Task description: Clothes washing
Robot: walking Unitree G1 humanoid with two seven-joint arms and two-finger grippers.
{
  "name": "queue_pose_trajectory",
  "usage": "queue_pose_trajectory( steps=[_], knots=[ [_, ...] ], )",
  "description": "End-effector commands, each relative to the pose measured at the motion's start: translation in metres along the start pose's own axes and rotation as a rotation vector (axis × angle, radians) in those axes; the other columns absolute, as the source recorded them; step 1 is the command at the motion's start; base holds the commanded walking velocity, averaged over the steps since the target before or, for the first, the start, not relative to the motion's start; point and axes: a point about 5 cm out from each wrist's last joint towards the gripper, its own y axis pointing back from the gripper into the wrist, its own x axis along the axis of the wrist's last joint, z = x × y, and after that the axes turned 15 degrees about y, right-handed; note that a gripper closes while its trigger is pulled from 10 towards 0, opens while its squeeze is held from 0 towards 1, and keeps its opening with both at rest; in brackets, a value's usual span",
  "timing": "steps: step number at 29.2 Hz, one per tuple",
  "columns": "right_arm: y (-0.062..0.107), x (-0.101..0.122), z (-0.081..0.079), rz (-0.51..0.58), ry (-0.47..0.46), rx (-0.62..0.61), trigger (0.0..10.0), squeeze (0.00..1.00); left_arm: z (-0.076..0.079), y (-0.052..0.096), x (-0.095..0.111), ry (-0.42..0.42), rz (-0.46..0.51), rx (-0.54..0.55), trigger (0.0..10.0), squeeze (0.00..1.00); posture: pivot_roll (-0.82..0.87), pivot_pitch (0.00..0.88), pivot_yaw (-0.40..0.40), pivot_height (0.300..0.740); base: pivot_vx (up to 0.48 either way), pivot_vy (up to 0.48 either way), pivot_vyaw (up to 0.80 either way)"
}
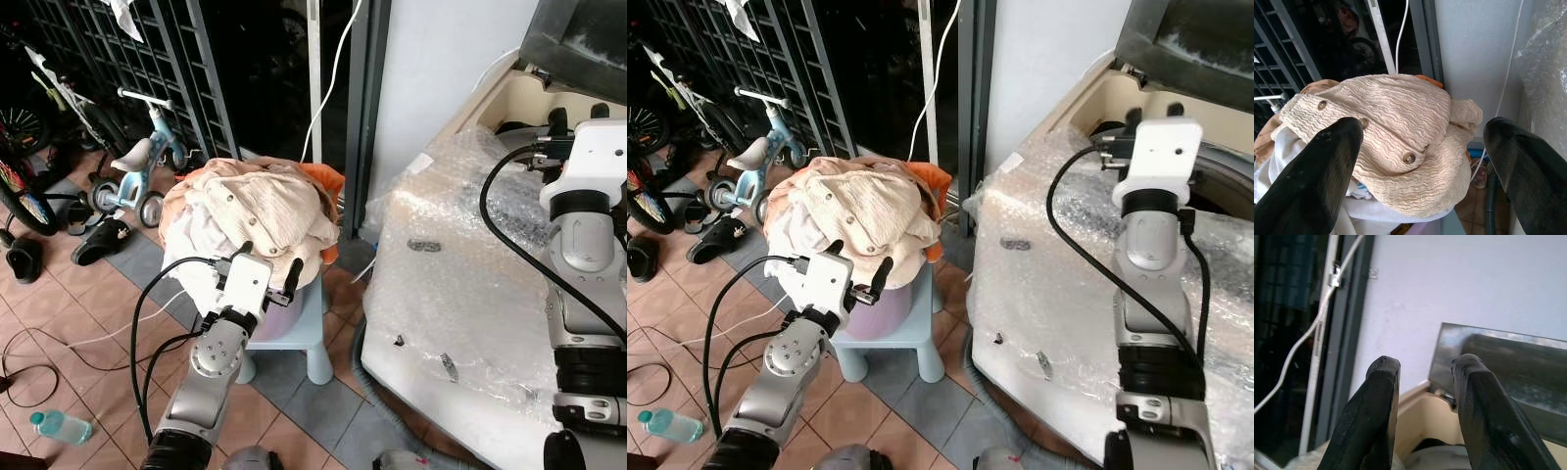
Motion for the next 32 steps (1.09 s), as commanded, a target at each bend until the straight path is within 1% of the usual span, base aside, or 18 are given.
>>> queue_pose_trajectory(
  steps=[1,2,6,9,11,15,20,21,22,23,26,27,28,32],
  knots=[
    [0.003,0.013,-0.021,0.050,-0.088,0.114,10.0,1.00,-0.010,-0.001,0.001,0.019,-0.006,0.073,10.0,0.00,-0.08,0.000,0.065,0.740,0.000,0.000,0.00],
    [0.007,0.014,-0.030,0.053,-0.113,0.153,10.0,1.00,-0.011,-0.001,0.002,0.024,-0.003,0.083,10.0,0.00,-0.08,0.000,0.063,0.740,0.000,0.000,0.00],
    [0.023,0.011,-0.051,0.035,-0.166,0.237,10.0,1.00,-0.011,-0.002,0.007,0.024,0.024,0.094,10.0,0.00,-0.07,0.000,0.056,0.740,0.000,0.000,0.00],
    [0.041,0.013,-0.073,0.023,-0.226,0.327,10.0,1.00,-0.014,-0.003,0.009,0.041,0.027,0.135,10.0,0.00,-0.07,0.000,0.056,0.740,0.000,0.406,0.00],
    [0.047,0.014,-0.081,0.019,-0.246,0.363,10.0,1.00,-0.015,-0.002,0.008,0.046,0.024,0.147,10.0,0.00,-0.07,0.000,0.055,0.740,0.000,0.480,0.00],
    [0.053,0.014,-0.086,0.009,-0.260,0.400,10.0,1.00,-0.013,-0.001,0.006,0.047,0.020,0.144,10.0,0.00,-0.08,0.000,0.055,0.740,0.000,0.480,0.00],
    [0.059,0.011,-0.084,-0.009,-0.235,0.410,10.0,1.00,-0.012,0.000,0.005,0.055,0.011,0.156,10.0,0.00,-0.08,0.000,0.055,0.740,0.000,0.480,0.00],
    [0.063,0.005,-0.081,-0.030,-0.217,0.408,10.0,1.00,-0.013,0.001,0.004,0.054,0.010,0.158,10.0,0.00,-0.08,0.000,0.055,0.740,0.000,0.480,0.00],
    [0.063,0.005,-0.081,-0.030,-0.217,0.408,10.0,1.00,-0.013,0.001,0.004,0.054,0.010,0.158,10.0,0.00,-0.08,0.000,0.055,0.740,0.000,0.480,0.00],
    [0.070,-0.002,-0.080,-0.058,-0.190,0.413,10.0,1.00,-0.014,0.004,0.002,0.053,-0.002,0.169,10.0,0.00,-0.08,0.000,0.055,0.740,0.000,0.480,0.00],
    [0.080,-0.008,-0.080,-0.095,-0.193,0.420,10.0,1.00,-0.016,0.008,0.001,0.047,-0.002,0.169,10.0,0.00,-0.08,0.000,0.058,0.740,0.000,0.480,0.00],
    [0.086,-0.011,-0.081,-0.116,-0.190,0.425,10.0,0.35,-0.017,0.011,0.001,0.037,0.010,0.166,10.0,0.00,-0.08,0.000,0.061,0.740,0.000,0.000,0.00],
    [0.089,-0.012,-0.082,-0.125,-0.186,0.424,10.0,0.00,-0.016,0.014,0.002,0.042,0.016,0.156,10.0,0.00,-0.08,0.000,0.061,0.740,0.000,0.000,0.00],
    [0.091,-0.013,-0.083,-0.140,-0.179,0.418,10.0,0.00,-0.018,0.019,0.000,0.036,0.013,0.155,10.0,0.00,-0.08,0.000,0.065,0.740,0.000,0.000,0.00]
  ],
)
